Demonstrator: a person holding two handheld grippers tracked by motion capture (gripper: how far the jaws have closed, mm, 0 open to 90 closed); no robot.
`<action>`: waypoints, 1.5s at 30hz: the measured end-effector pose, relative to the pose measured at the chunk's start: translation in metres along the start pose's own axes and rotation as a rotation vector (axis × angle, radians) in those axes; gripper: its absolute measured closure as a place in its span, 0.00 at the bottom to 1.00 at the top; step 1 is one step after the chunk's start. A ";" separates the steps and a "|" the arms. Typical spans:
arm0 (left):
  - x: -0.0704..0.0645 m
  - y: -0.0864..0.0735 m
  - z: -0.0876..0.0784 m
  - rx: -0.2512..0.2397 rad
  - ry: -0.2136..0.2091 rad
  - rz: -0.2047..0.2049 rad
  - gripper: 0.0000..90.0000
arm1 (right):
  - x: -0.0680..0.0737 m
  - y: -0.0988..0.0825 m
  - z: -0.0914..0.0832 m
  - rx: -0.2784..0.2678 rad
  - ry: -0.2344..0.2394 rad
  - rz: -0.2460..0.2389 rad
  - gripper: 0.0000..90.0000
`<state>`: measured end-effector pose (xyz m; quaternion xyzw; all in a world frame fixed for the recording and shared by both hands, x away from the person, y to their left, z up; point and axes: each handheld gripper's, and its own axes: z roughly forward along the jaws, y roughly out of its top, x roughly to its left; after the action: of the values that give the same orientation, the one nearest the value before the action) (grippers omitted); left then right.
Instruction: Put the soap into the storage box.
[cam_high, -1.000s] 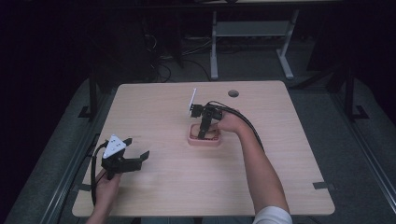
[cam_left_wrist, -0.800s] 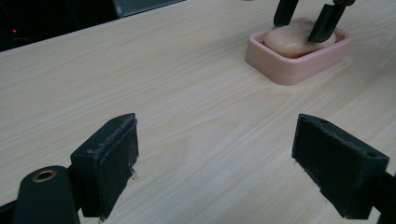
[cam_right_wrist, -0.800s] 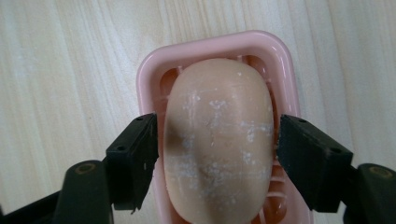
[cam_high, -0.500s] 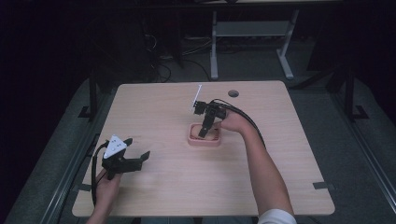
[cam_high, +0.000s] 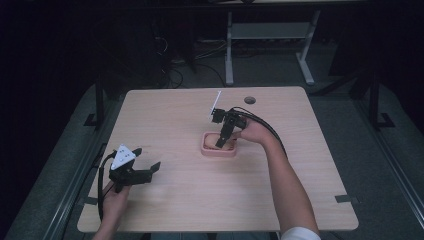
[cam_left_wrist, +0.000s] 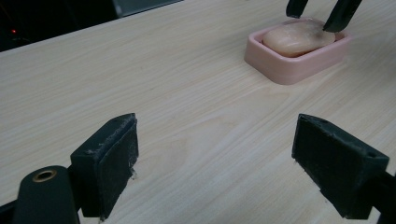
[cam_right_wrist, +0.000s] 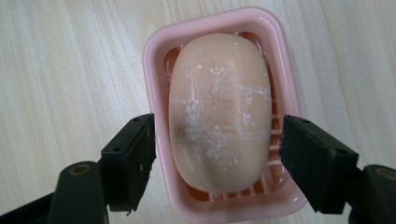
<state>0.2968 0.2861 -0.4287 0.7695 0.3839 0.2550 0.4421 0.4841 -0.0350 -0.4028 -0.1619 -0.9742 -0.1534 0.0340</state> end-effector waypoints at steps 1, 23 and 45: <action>0.000 0.000 0.000 0.000 0.000 0.000 0.16 | 0.000 -0.001 -0.001 -0.002 0.003 0.002 0.30; 0.000 0.000 0.000 0.000 -0.001 0.004 0.16 | 0.003 -0.025 -0.012 -0.012 -0.019 0.026 0.29; -0.001 0.000 0.001 0.002 -0.001 0.000 0.16 | 0.012 -0.049 -0.015 -0.018 -0.031 0.037 0.29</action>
<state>0.2969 0.2847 -0.4297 0.7699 0.3841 0.2542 0.4418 0.4571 -0.0798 -0.4007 -0.1826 -0.9700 -0.1591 0.0202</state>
